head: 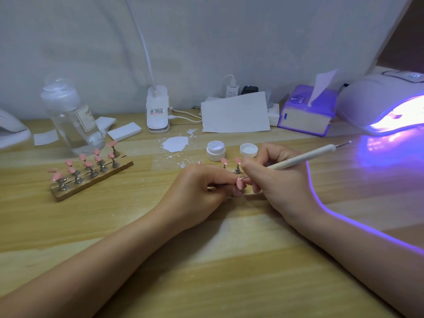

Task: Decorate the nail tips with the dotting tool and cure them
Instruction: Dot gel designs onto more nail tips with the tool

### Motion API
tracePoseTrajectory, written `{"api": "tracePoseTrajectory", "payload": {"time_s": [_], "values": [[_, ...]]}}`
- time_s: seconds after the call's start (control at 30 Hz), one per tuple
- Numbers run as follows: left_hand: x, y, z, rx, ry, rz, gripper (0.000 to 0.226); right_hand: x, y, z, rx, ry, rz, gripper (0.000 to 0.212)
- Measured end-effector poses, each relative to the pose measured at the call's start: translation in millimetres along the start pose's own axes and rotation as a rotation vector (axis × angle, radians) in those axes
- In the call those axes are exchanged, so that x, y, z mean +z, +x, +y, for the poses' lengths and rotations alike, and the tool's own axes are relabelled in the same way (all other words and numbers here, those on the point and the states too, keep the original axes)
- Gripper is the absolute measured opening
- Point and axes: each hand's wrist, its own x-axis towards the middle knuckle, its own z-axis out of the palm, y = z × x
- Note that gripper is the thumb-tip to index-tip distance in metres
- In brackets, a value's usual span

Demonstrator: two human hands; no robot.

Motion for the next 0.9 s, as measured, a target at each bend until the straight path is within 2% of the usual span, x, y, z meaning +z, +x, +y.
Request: {"api": "tracePoseTrajectory", "payload": {"time_s": [0.67, 0.9], "values": [[-0.5, -0.5, -0.3, 0.004, 0.018, -0.006, 0.020, -0.1, 0.2, 0.8, -0.010, -0.019, 0.000, 0.039], [-0.9, -0.3, -0.6, 0.018, 0.032, -0.014, 0.019, -0.3, -0.3, 0.6, -0.004, -0.013, 0.003, 0.033]]}}
